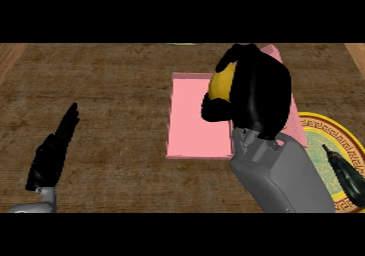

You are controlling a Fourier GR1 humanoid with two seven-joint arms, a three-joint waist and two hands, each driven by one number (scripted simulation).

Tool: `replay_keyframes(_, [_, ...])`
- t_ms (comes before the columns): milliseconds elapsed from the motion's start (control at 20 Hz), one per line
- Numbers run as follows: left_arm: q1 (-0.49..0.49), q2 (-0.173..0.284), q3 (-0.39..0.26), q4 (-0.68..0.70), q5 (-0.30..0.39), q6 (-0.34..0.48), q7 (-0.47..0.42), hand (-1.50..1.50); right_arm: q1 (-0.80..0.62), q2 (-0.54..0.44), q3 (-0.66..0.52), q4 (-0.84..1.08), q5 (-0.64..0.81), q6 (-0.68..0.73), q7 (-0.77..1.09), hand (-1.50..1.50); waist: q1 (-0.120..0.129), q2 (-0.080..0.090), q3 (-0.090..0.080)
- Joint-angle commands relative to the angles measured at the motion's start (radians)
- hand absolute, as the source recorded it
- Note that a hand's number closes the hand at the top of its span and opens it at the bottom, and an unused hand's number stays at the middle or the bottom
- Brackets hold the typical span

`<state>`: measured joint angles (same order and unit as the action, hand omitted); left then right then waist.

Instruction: Pick the lemon from the plate and place it in the cardboard box

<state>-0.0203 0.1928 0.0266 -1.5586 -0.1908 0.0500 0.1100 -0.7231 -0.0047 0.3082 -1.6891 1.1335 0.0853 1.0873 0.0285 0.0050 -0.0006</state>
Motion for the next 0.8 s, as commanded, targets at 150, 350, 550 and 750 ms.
replay_keyframes(150, [0.026, 0.042, 0.056, 0.009, 0.048, -0.048, -0.037, 0.00, -0.126, 0.005, -0.080, 0.349, -0.094, -0.146, 0.020, 1.50, -0.002, 0.000, 0.000])
replay_keyframes(350, [0.007, 0.003, 0.004, -0.038, -0.007, -0.008, 0.021, 0.00, -0.156, 0.005, -0.072, 0.548, -0.133, -0.273, -0.001, 1.50, 0.002, 0.000, 0.001])
replay_keyframes(550, [0.013, 0.013, 0.027, 0.008, 0.018, -0.030, -0.028, 0.00, -0.153, 0.005, -0.121, 0.697, -0.206, -0.434, -0.064, -1.50, 0.007, 0.004, 0.001])
replay_keyframes(750, [0.008, 0.009, 0.016, 0.008, 0.003, -0.032, -0.035, 0.00, -0.241, 0.005, -0.106, 0.880, -0.274, -0.591, -0.131, -1.50, 0.018, 0.007, 0.001])
